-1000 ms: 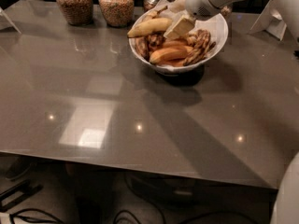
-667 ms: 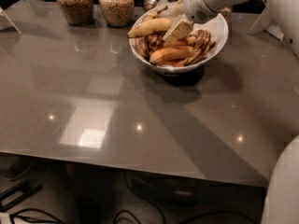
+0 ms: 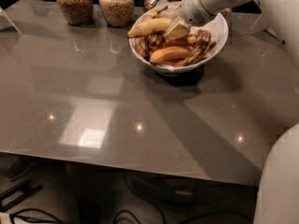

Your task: Pick banana from white bowl

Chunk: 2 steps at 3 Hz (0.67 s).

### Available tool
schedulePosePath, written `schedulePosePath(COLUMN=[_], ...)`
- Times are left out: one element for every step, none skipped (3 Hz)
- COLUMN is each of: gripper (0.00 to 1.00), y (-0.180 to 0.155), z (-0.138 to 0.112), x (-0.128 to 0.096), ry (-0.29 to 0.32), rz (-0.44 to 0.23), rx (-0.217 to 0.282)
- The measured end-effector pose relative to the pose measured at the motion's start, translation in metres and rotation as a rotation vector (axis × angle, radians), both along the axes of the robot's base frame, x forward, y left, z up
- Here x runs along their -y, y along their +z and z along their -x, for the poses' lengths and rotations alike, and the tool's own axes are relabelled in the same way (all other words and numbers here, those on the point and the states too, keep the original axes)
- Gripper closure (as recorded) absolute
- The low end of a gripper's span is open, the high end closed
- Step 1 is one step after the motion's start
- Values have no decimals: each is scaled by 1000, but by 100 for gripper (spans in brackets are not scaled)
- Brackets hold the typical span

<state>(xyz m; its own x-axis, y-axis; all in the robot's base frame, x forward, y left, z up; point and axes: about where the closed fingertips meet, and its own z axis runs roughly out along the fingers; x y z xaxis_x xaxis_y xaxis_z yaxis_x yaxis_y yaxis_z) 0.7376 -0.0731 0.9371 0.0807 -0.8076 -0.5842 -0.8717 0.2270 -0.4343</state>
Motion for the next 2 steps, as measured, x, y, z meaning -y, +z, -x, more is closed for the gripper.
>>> schedulePosePath(gripper=[83, 100], y=[2, 16], z=[0, 7], x=[1, 3], ry=[1, 8], rz=[-2, -12], rx=[9, 41])
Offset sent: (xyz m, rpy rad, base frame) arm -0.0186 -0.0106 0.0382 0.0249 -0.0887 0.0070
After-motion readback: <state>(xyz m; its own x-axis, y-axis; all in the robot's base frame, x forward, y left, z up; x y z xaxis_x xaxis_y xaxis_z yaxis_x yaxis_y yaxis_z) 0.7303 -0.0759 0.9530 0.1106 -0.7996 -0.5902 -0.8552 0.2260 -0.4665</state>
